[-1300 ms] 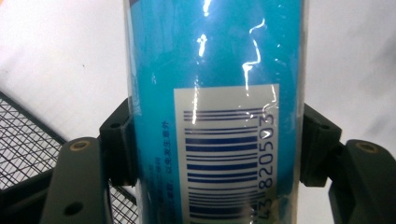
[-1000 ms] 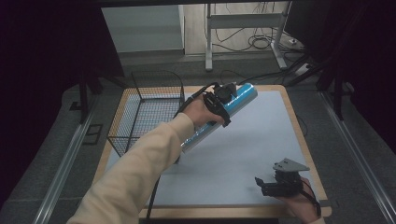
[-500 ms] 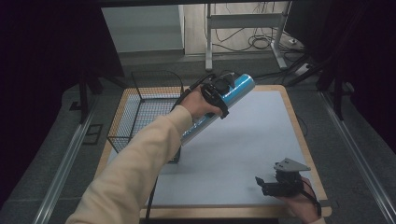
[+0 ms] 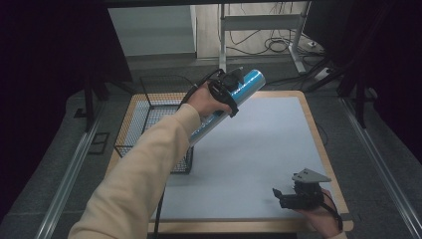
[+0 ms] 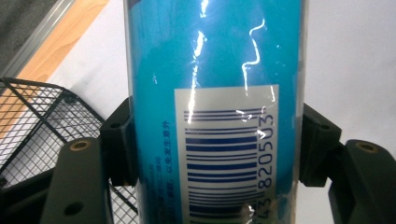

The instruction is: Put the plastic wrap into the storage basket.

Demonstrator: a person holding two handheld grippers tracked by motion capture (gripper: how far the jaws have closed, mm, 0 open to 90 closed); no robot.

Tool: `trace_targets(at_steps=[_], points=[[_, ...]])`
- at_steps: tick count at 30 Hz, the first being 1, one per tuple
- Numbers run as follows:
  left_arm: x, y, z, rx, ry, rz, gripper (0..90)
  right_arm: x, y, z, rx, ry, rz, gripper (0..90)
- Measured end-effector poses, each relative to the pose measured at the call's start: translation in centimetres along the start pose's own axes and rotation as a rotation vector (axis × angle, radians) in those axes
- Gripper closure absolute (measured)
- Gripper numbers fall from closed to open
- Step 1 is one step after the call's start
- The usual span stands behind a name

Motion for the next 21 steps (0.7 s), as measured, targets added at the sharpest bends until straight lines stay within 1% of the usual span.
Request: trace_targets(at_steps=[4,6,7,9,11,12,21], points=[[-0.2,0.4,-0.9,-0.012,0.006,0.013,31.3,0.0,0.0,0.1,0.000,-0.003,-0.001,8.1],[-0.3,0.5,-1.3,-0.021,0.016,0.018,31.3,0.0,0.0,0.1,0.005,-0.003,-0.001,8.1],[-0.3,0.5,-1.5,-0.019,0.021,0.015,31.4,0.0,0.0,0.1,0.007,-0.003,0.000,8.1],[-0.2,0.4,-1.9,-0.031,0.022,0.018,31.3,0.0,0.0,0.2,0.006,-0.006,0.001,8.1],[-0.2,0.3,-2.3,-0.024,0.026,0.004,31.3,0.0,-0.1,0.2,0.004,-0.006,0.001,8.1],[-0.2,0.2,-2.4,-0.024,0.029,0.007,31.3,0.0,-0.1,0.2,0.004,-0.006,0.002,8.1],[-0.2,-0.1,-4.1,-0.061,0.041,0.007,31.3,0.0,0.0,0.1,0.005,-0.004,0.003,8.1]])
Point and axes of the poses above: each handheld gripper's, and its own axes: x roughly forward along the jaws, y roughly out of its top, z roughly to its right, the point moved 1 cm from there along x, roughly forward along the jaws, and after that the axes turned 8 degrees about -x, right-handed, at the moved point
